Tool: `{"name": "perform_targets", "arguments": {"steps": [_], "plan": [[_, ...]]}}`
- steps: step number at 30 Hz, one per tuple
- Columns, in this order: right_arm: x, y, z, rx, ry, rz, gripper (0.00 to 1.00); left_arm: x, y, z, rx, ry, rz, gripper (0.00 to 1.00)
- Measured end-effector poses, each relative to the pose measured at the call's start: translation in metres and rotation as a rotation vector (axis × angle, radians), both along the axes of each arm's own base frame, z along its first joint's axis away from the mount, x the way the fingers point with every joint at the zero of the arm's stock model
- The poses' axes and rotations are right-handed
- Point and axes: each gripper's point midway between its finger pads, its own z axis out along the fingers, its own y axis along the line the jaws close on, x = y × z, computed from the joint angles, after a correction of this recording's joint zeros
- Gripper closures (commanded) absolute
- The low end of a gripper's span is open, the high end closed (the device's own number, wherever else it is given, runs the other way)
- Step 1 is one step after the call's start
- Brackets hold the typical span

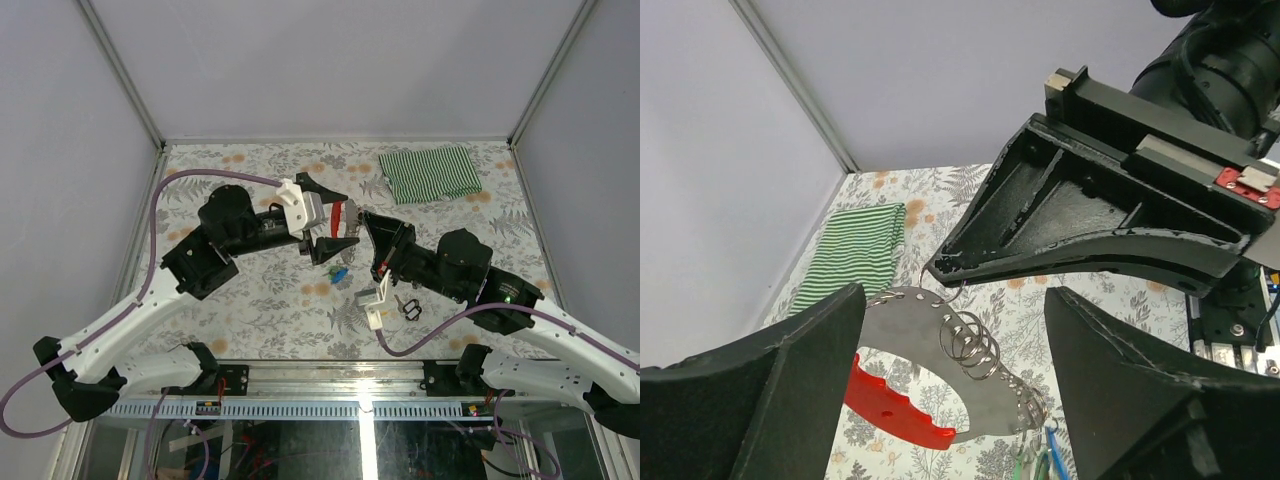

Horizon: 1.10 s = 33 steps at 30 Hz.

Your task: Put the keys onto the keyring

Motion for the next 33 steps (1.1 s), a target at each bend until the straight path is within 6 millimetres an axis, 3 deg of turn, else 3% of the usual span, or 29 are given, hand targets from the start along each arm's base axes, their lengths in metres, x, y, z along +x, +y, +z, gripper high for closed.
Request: {"name": "perform_targets", "arguments": {"steps": [11,19,33], "plan": [[-0.002,0.001,0.004,0.002,-0.007,0.017,1.00,0.012,-0.010,-0.015,0.065,-0.055,-0.002,0.28],[-0.003,0.002,0.004,-0.001,-0.007,0.020,1.00,0.010,-0.010,-0.006,0.064,-0.100,-0.021,0.29],[-0.005,0.002,-0.004,-0.029,0.012,0.033,1.00,0.020,-0.020,-0.027,0.117,-0.069,-0.023,0.45]]}}
